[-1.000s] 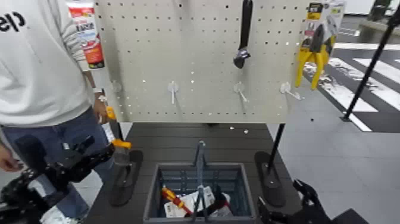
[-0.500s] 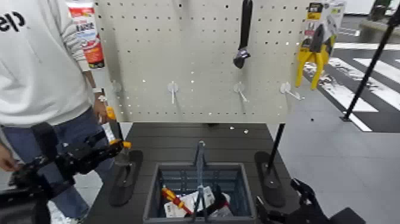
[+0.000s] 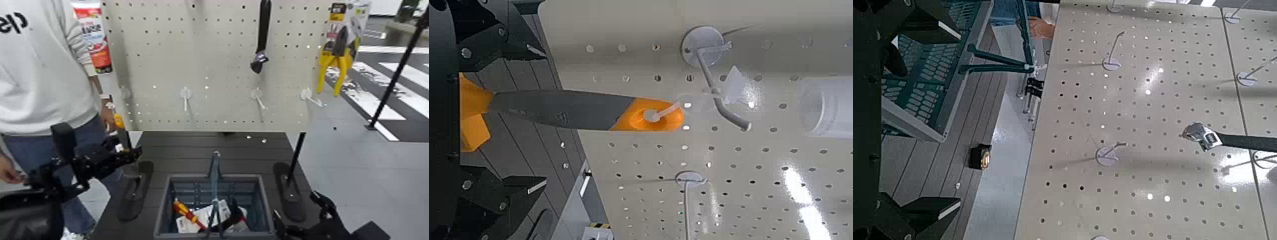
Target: Put the yellow paint brush into the crate.
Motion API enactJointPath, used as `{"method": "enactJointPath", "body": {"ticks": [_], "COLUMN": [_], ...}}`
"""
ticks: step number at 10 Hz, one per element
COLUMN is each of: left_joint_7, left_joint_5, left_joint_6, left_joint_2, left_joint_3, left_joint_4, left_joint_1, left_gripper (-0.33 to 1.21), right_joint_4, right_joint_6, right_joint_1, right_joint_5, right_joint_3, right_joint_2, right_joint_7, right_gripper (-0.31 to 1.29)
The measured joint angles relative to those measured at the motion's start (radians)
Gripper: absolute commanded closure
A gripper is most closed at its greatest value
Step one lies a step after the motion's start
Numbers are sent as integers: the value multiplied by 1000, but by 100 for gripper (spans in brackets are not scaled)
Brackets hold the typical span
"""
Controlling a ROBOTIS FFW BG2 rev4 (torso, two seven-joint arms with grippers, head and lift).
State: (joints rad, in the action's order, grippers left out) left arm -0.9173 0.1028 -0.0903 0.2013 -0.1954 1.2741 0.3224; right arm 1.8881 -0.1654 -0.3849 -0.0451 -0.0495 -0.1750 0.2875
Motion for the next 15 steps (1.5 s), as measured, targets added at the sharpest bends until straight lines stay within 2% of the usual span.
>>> {"method": "enactJointPath", "body": {"ticks": [4, 6, 7, 8, 15], "left_joint_7": [3, 8, 8, 8, 9], "left_joint_5": [-35, -53, -63, -70, -80], "left_joint_6": [9, 7, -3, -9, -11], "left_joint_2": [2, 2, 0, 0, 0], "left_joint_3": [21, 20, 21, 23, 25], "left_joint_4": [-15, -12, -6, -2, 4], "left_joint_1": [26, 27, 27, 27, 29], "left_gripper": [52, 95, 108, 114, 114], "right_joint_4": [-4, -4, -4, -4, -3], "right_joint_6": [0, 0, 0, 0, 0], "right_joint_1": [3, 3, 3, 2, 1], "right_joint_5": [-5, -7, -7, -7, -7], "right_joint_3": [-3, -2, -1, -1, -1], "right_joint_2": [1, 1, 0, 0, 0], "right_joint_7": [2, 4, 4, 5, 4], "right_gripper": [15, 15, 15, 15, 15]}}
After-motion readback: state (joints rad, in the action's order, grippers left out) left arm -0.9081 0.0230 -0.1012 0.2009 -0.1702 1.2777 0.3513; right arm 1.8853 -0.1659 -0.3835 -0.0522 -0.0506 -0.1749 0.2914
